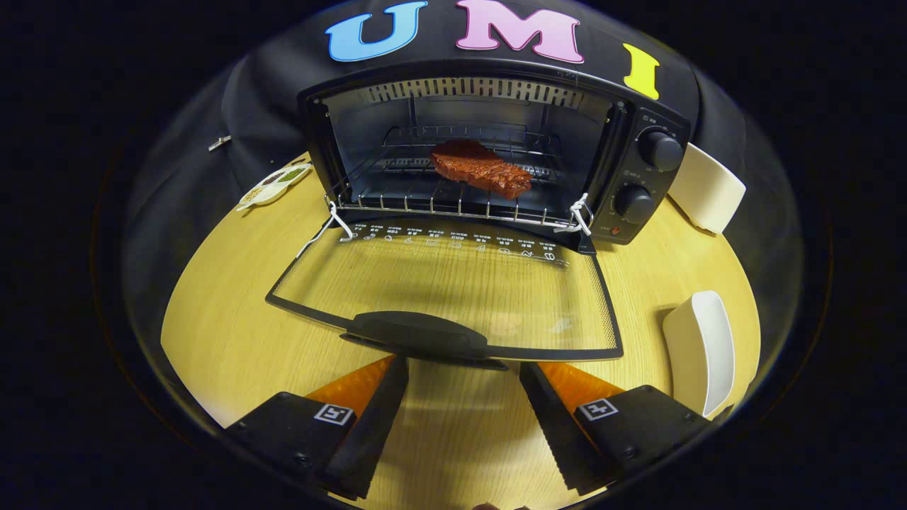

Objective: Open the toaster oven, put the food inside, and close the toaster oven door.

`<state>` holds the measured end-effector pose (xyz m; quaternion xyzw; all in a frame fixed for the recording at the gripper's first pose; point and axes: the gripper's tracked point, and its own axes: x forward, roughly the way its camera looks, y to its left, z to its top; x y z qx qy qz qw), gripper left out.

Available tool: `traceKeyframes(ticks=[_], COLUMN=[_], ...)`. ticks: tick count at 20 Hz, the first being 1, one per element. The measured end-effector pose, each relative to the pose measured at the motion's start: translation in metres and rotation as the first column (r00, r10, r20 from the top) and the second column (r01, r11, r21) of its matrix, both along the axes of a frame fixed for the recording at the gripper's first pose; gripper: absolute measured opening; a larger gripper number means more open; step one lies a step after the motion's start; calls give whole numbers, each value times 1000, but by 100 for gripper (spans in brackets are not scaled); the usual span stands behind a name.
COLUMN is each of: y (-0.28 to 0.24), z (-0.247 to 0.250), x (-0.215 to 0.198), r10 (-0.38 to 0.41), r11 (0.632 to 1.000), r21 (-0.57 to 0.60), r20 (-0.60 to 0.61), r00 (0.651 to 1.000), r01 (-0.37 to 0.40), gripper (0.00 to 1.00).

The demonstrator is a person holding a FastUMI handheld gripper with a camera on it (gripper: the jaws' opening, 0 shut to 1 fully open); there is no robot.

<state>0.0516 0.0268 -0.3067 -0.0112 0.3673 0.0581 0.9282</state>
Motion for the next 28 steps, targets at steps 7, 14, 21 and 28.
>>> traceKeyframes(ticks=[7,14,21,28], y=[1,2,8,11], z=[15,65,118,166], x=[0,-2,17,34], r10=[50,125,68,33], r11=[999,992,996,996], r21=[-6,-37,29,66], r20=[35,181,297,387], r00=[998,976,952,921], r01=[-50,-120,-81,-63], gripper=[98,98,98,98])
